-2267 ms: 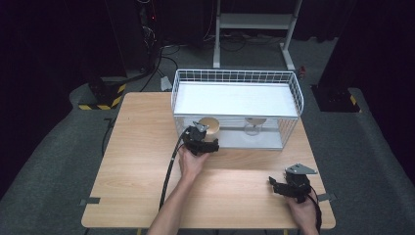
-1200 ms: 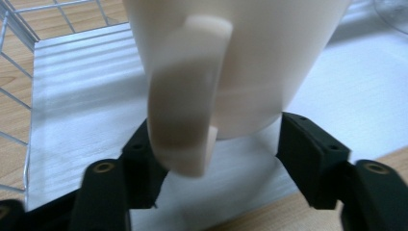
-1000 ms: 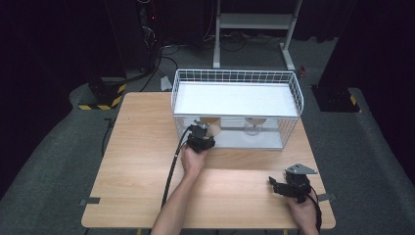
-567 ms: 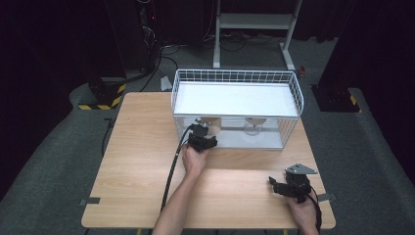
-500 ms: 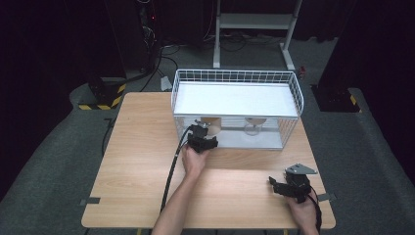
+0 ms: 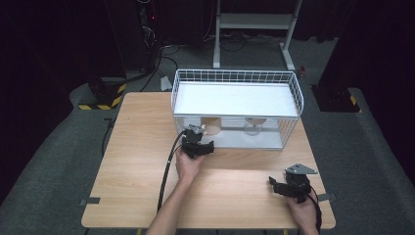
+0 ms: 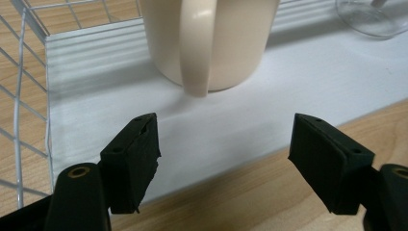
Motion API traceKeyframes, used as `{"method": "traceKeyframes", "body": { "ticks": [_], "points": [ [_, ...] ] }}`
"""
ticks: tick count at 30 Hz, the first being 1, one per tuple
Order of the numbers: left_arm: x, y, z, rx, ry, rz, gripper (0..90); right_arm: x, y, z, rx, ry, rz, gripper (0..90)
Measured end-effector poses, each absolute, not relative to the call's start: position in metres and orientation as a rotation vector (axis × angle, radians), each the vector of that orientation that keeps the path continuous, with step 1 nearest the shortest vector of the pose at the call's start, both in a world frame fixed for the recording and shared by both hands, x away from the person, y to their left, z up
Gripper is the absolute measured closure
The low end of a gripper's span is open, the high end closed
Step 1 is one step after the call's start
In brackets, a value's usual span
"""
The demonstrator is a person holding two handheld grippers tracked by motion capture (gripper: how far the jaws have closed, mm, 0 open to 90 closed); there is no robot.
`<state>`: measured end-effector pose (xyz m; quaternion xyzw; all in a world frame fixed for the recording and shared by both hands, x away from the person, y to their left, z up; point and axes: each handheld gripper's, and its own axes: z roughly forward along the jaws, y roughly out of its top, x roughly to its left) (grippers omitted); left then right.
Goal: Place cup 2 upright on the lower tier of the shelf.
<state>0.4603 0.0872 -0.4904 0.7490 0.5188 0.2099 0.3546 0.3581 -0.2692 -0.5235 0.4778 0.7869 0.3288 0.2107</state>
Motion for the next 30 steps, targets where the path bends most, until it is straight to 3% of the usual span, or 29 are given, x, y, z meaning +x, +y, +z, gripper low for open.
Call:
{"method": "traceKeyframes", "body": {
  "ticks": [30],
  "points": [
    [0.424, 0.103, -0.471, 1.911, 1.241, 0.535, 27.7, 0.358, -0.269, -0.524, 1.328, 2.187, 0.914, 24.1]
  ]
}}
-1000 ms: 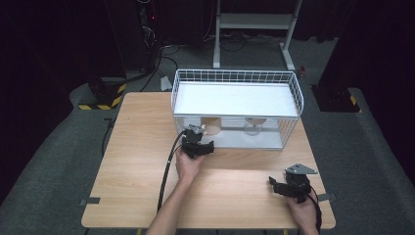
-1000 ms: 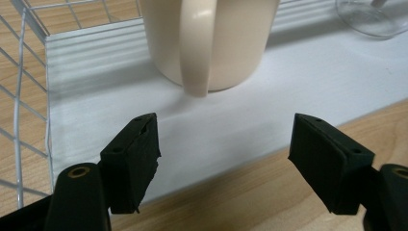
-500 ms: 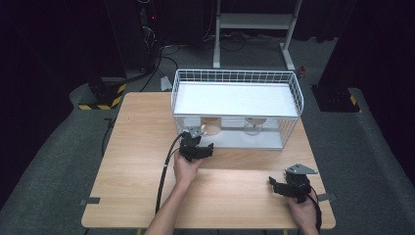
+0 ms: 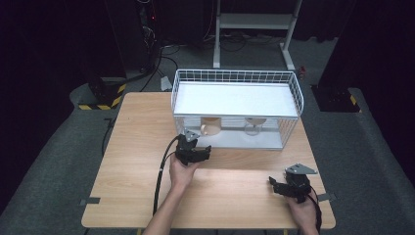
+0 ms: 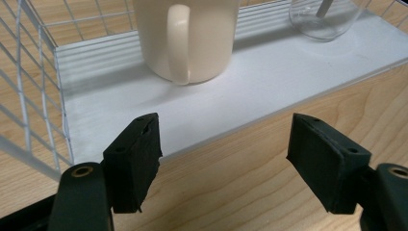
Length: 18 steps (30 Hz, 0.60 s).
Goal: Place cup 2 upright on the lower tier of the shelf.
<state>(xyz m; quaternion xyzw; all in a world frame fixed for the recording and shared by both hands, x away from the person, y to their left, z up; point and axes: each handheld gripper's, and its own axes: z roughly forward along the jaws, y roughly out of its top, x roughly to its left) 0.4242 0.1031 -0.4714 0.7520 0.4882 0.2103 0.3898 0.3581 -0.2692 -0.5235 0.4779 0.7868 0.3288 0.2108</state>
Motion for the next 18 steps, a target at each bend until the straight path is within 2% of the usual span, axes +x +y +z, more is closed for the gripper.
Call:
{"method": "traceKeyframes", "body": {
  "ticks": [18],
  "points": [
    [0.406, 0.116, -0.464, 1.884, 1.218, 0.518, 27.8, 0.358, -0.269, -0.523, 1.336, 2.185, 0.915, 24.0]
  ]
}}
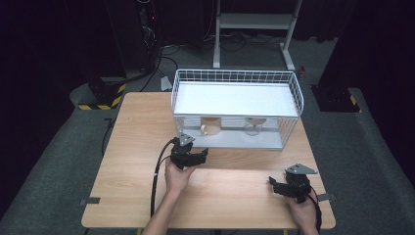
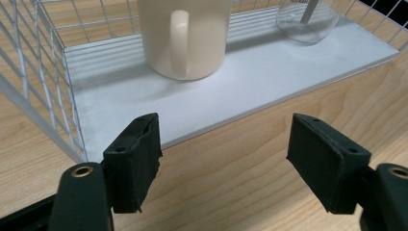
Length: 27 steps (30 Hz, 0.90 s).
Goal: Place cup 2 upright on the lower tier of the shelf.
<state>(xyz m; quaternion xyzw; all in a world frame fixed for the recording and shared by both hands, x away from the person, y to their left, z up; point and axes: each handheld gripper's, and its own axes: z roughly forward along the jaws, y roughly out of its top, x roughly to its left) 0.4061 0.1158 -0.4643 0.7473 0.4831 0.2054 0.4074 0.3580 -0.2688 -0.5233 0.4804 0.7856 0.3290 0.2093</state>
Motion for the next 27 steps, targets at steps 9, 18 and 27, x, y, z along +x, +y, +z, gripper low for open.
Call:
{"method": "traceKeyframes", "body": {
  "ticks": [9, 18, 27],
  "points": [
    [0.394, 0.122, -0.466, 1.862, 1.214, 0.505, 28.1, 0.358, -0.269, -0.523, 1.336, 2.185, 0.915, 24.0],
    [0.383, 0.130, -0.465, 1.846, 1.209, 0.492, 27.8, 0.358, -0.269, -0.523, 1.336, 2.185, 0.915, 24.0],
    [0.374, 0.135, -0.466, 1.829, 1.208, 0.476, 27.8, 0.358, -0.269, -0.523, 1.336, 2.185, 0.914, 24.0]
  ]
}}
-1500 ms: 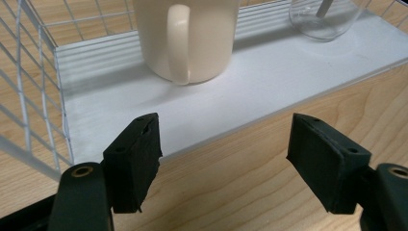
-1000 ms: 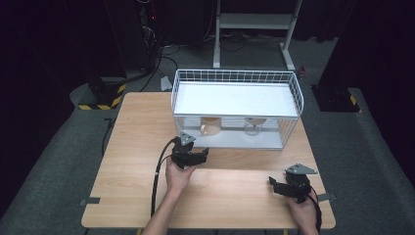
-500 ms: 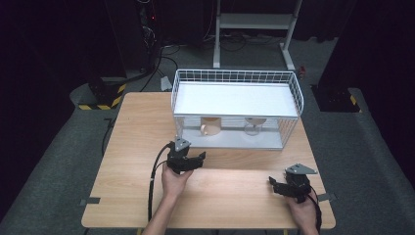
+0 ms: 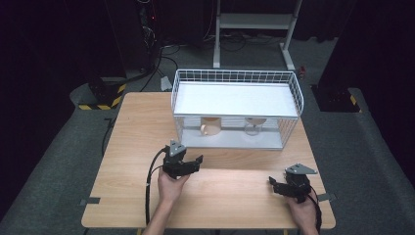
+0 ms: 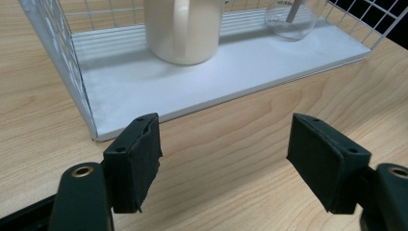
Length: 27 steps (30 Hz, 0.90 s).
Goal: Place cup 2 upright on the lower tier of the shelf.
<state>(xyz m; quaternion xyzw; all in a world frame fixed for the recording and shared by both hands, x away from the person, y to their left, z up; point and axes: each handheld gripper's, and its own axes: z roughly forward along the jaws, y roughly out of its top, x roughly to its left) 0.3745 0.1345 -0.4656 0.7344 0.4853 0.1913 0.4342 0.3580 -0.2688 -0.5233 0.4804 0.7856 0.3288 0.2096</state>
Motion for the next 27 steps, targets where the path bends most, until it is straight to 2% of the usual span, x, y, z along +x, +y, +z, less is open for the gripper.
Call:
{"method": "traceKeyframes", "body": {
  "ticks": [27],
  "points": [
    [0.347, 0.139, -0.473, 1.826, 1.207, 0.460, 27.3, 0.358, -0.269, -0.523, 1.333, 2.186, 0.913, 24.0]
  ]
}}
